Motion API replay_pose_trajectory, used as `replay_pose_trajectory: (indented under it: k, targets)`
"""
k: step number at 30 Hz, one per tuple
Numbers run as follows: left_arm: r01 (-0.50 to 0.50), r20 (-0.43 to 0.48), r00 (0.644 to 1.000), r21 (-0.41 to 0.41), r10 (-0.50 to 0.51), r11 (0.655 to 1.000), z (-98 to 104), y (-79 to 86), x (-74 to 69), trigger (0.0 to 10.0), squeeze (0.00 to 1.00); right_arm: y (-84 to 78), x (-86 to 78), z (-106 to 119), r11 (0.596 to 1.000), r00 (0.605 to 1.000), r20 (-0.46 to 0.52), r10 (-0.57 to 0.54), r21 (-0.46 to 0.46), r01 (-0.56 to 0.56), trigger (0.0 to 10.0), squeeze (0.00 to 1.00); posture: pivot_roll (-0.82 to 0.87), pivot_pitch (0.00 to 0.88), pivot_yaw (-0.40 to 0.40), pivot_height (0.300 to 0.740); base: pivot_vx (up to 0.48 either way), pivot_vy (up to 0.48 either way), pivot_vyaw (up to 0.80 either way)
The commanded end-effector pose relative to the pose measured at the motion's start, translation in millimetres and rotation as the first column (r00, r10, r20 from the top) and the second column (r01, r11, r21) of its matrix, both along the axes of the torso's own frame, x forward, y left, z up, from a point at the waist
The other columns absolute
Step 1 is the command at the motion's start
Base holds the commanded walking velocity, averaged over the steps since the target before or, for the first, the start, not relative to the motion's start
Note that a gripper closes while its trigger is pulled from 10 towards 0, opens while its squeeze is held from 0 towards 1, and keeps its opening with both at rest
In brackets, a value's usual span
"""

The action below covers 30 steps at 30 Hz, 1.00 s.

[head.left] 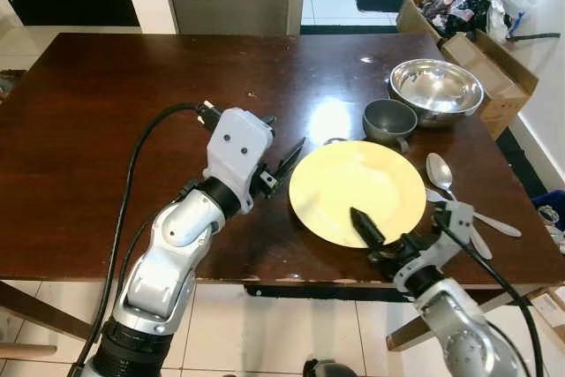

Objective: Setting the table

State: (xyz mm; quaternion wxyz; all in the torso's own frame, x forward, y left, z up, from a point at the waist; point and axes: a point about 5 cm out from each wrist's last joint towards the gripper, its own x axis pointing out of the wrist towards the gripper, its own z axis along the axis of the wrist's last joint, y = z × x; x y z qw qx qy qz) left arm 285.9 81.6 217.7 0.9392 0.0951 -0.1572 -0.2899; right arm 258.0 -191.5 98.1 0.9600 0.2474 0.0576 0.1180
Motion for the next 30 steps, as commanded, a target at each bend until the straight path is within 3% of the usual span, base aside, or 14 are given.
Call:
replay_pose_trajectory:
  k: [1,6,8,11,13,18,21,26,30]
  targets:
    - [0.009,0.001,1.000,0.001,-0.009,1.000,1,-1.3,-2.3,10.0,0.00,-9.0,-7.0,6,0.998,0.999,-0.012,-0.043,-0.042,0.042,10.0,0.00,-0.17,0.072,0.049,0.740,0.000,0.000,0.00]
    - [0.010,-0.001,1.000,-0.001,-0.010,1.000,0,-1.6,-2.7,10.0,0.00,-13.0,-16.0,9,0.997,0.999,-0.031,-0.042,-0.062,0.040,10.0,0.00,-0.18,0.077,0.043,0.740,0.000,0.000,0.00]
    - [0.009,-0.004,1.000,-0.003,-0.009,1.000,-1,-1.8,-2.6,10.0,0.00,-5.9,-38.3,9,0.996,0.995,-0.090,0.048,-0.070,-0.054,10.0,0.00,-0.19,0.080,0.038,0.740,0.000,0.000,0.00]
    - [0.008,-0.003,1.000,-0.004,-0.008,1.000,-1,-1.7,-2.3,10.0,0.00,-0.1,-51.1,8,0.993,0.989,-0.114,0.091,-0.063,-0.099,10.0,0.00,-0.19,0.082,0.033,0.740,0.000,0.000,0.00]
    - [0.008,-0.003,1.000,-0.004,-0.008,1.000,-1,-1.7,-2.3,10.0,0.00,-0.1,-51.1,8,0.993,0.989,-0.114,0.091,-0.063,-0.099,10.0,0.00,-0.19,0.082,0.033,0.740,0.000,0.000,0.00]
    - [0.010,-0.004,1.000,-0.006,-0.010,1.000,-1,-2.3,-2.6,10.0,0.00,9.1,-69.9,12,0.989,0.983,-0.116,0.144,-0.019,-0.147,10.0,0.00,-0.20,0.087,0.030,0.740,0.000,0.000,0.00]
    - [0.013,-0.009,1.000,-0.006,-0.013,1.000,-2,-2.5,-2.4,10.0,0.00,13.5,-84.7,26,0.987,0.984,-0.075,0.160,0.012,-0.160,10.0,0.00,-0.21,0.090,0.034,0.740,0.000,0.000,0.00]
    - [0.021,-0.025,0.999,-0.014,-0.022,1.000,-3,-2.7,-1.2,10.0,0.00,13.9,-87.1,37,0.993,0.992,-0.053,0.118,-0.010,-0.119,10.0,0.00,-0.21,0.090,0.044,0.740,0.000,0.000,0.00]
    - [0.058,-0.094,0.994,-0.045,-0.062,0.997,-6,-1.8,1.2,10.0,0.00,10.7,-65.1,59,0.989,0.996,0.088,-0.029,-0.140,0.041,10.0,0.00,-0.22,0.088,0.061,0.740,0.000,0.000,0.00]
